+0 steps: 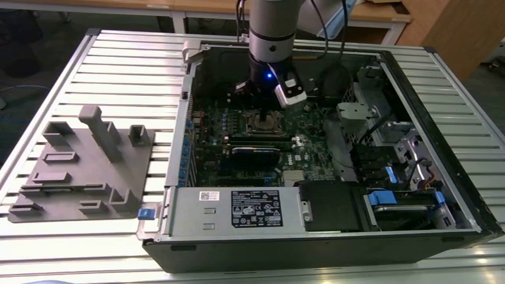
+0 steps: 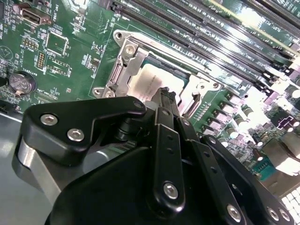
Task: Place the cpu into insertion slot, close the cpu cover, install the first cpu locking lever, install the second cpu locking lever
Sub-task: 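Close the cpu cover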
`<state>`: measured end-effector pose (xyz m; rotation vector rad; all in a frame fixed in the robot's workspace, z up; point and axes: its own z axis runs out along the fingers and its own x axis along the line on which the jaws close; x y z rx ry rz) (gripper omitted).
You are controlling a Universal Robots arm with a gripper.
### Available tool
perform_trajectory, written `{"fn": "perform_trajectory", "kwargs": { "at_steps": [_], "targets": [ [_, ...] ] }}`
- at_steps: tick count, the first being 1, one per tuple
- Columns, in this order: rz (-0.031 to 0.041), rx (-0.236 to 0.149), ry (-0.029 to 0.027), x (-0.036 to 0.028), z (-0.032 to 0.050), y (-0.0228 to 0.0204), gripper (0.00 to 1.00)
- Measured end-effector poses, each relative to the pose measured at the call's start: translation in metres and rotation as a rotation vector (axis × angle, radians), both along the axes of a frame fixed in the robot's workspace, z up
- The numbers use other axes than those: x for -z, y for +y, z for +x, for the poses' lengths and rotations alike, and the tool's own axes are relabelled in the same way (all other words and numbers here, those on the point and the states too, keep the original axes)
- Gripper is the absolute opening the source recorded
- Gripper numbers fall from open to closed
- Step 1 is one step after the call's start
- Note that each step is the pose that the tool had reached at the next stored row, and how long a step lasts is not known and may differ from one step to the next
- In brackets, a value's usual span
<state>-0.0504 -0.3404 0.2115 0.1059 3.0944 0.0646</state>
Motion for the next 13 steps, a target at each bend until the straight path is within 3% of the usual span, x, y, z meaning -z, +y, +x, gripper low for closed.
{"fn": "perform_trajectory", "kwargs": {
  "at_steps": [13],
  "targets": [
    [0.0000,0.000,0.0000,-0.0045,0.0005,0.0000,0.11]
  ]
}}
